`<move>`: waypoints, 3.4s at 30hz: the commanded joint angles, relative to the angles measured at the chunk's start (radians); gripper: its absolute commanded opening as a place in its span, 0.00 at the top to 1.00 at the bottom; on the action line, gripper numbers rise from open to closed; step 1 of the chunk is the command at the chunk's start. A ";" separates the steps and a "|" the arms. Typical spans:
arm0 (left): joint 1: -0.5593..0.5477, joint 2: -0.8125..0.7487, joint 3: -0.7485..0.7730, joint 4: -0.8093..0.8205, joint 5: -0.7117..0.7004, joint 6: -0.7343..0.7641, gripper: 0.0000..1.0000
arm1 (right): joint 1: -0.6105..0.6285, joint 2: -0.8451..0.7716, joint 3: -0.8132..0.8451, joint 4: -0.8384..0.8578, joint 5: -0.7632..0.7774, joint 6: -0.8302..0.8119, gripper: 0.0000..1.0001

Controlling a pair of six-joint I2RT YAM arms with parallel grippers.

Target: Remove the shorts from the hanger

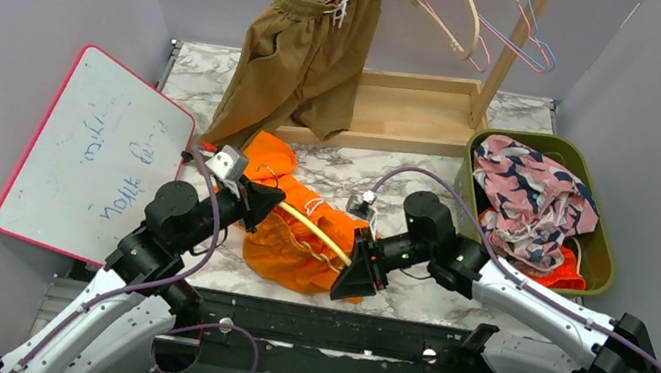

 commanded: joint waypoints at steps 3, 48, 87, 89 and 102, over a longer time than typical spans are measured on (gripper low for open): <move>0.003 -0.022 0.003 0.063 -0.005 -0.001 1.00 | 0.003 -0.028 -0.011 0.065 -0.041 0.018 0.64; 0.002 0.278 -0.044 0.133 -0.014 -0.153 0.33 | 0.003 -0.296 -0.040 -0.102 0.207 0.167 0.99; 0.003 0.439 -0.053 0.227 -0.134 -0.187 0.79 | 0.003 -0.326 -0.059 -0.041 0.104 0.206 0.99; 0.003 0.429 -0.048 0.208 -0.214 -0.191 1.00 | 0.003 -0.343 -0.058 -0.088 0.127 0.194 0.99; 0.019 0.265 -0.104 0.043 -0.494 -0.260 1.00 | 0.003 -0.550 0.039 -0.456 0.366 0.158 0.99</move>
